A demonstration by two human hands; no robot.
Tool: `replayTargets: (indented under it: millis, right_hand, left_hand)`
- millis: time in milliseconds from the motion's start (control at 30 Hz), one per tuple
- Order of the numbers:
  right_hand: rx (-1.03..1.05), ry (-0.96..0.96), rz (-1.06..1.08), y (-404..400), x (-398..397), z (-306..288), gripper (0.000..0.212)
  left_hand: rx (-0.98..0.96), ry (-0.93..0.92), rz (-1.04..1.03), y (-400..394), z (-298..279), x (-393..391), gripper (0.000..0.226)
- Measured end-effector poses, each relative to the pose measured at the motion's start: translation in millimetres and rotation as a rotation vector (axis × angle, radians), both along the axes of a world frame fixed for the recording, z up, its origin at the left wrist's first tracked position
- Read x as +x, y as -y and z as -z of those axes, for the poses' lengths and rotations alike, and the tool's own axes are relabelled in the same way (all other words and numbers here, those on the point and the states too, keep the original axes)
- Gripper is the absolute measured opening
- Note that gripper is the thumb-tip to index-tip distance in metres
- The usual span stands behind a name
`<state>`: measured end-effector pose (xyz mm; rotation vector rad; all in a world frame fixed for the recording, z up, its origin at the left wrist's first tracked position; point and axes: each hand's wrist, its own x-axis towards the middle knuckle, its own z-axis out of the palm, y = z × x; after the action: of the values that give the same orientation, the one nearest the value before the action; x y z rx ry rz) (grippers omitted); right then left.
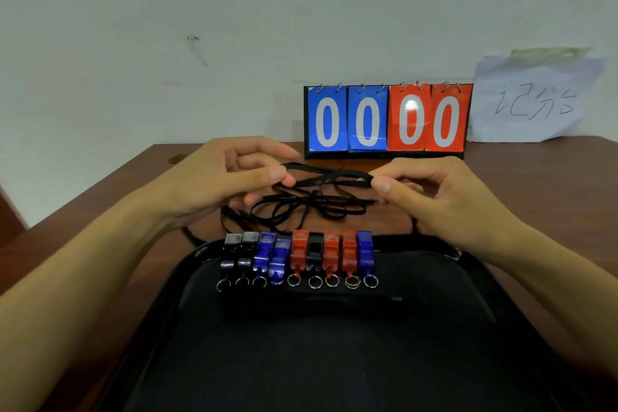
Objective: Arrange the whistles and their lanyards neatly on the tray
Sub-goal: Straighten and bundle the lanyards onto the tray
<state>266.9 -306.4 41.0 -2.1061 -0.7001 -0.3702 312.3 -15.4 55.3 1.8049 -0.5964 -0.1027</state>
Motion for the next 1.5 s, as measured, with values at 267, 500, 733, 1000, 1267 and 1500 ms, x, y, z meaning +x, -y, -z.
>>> replayTargets:
  millis: [267,500,733,1000,1267,1500]
  right_hand:
    - [-0.053,0.029,0.112,6,10,11,0.027]
    - [-0.014,0.074,0.146,7,12,13,0.012]
    - [0.077,0.058,0.096,10,11,9,0.014]
    - [0.151,0.027,0.068,13,10,11,0.026]
    - [0.227,0.053,0.138,16,16,13,0.015]
    - [0.165,0.038,0.129,16,15,16,0.021]
  left_hand:
    - [0.303,0.073,-0.056,-3,8,2,0.029]
    - [0.092,0.111,-0.082,-10,11,10,0.031]
    - [-0.035,-0.061,0.064,-24,12,19,0.072]
    - [-0.01,-0.051,0.084,-27,19,21,0.072]
    - [-0.105,-0.029,0.04,-30,22,27,0.047]
    - [-0.259,0.117,-0.125,-30,23,30,0.055]
